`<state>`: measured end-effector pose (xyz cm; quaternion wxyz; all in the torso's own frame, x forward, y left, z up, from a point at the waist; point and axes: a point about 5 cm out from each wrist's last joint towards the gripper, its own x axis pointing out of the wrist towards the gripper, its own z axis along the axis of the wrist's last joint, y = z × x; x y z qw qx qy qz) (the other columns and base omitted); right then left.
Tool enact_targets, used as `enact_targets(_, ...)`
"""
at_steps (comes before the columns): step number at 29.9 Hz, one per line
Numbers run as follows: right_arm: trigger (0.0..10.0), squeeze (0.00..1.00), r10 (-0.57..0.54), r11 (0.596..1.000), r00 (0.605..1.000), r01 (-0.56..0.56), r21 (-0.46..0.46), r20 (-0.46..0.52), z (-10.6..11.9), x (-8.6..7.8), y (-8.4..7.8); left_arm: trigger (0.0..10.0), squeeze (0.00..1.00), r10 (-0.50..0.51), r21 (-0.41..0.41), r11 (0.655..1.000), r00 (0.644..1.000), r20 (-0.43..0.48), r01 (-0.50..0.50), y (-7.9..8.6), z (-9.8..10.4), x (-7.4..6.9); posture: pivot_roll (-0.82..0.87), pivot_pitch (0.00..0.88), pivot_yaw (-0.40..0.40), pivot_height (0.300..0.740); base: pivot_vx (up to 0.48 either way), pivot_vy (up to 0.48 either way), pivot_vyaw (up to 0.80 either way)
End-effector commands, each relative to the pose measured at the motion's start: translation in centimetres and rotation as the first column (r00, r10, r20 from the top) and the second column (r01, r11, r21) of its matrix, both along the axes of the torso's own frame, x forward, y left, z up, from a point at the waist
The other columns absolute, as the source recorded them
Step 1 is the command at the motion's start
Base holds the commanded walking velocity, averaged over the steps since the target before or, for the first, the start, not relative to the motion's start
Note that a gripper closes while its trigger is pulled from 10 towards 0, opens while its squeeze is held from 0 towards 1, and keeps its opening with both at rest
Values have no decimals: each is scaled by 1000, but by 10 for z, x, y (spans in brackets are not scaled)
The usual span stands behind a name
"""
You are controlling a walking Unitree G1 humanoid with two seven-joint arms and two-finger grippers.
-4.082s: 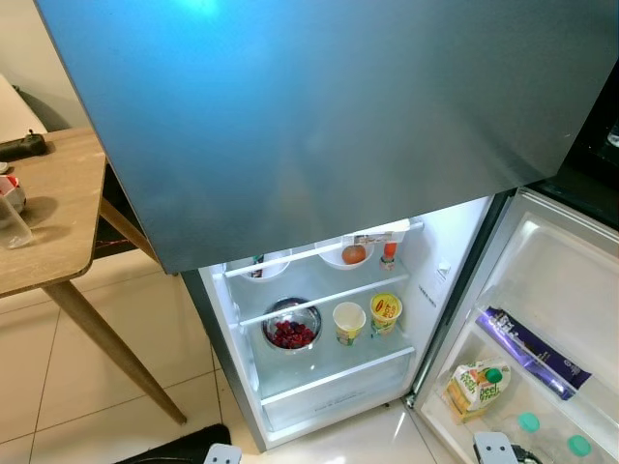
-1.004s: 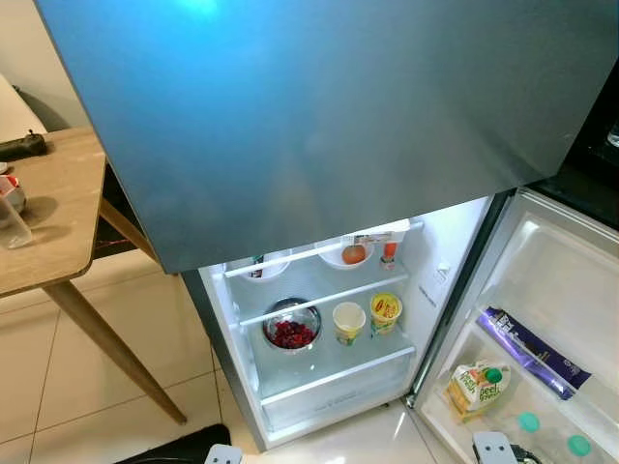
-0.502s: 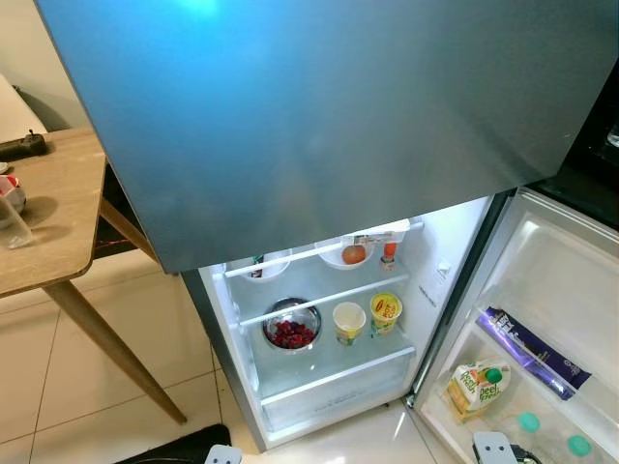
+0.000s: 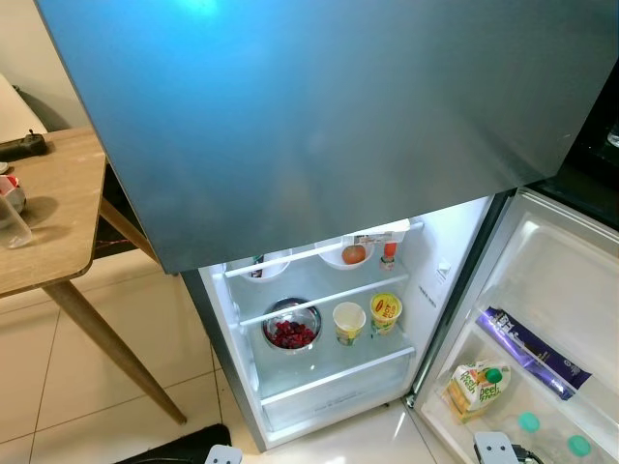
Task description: Restocking fridge
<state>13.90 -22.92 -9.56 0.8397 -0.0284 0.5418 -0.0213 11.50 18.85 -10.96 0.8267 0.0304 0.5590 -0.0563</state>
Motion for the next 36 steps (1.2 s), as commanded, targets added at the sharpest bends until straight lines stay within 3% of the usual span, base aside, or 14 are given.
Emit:
enact_targets(1,10000,0,8,1000,1000,-8,-3,-9,0,-1,0,10000,0,2,5,1000,1000,-25,-2,1,-2,-6,-64,0,-14,740,0,0,0)
enact_targets(36,10000,0,8,1000,1000,-8,10,-13,-2,-3,4,10000,0,7,-1,1000,1000,-26,-7,1,-2,-6,-65,0,-16,740,0,0,0)
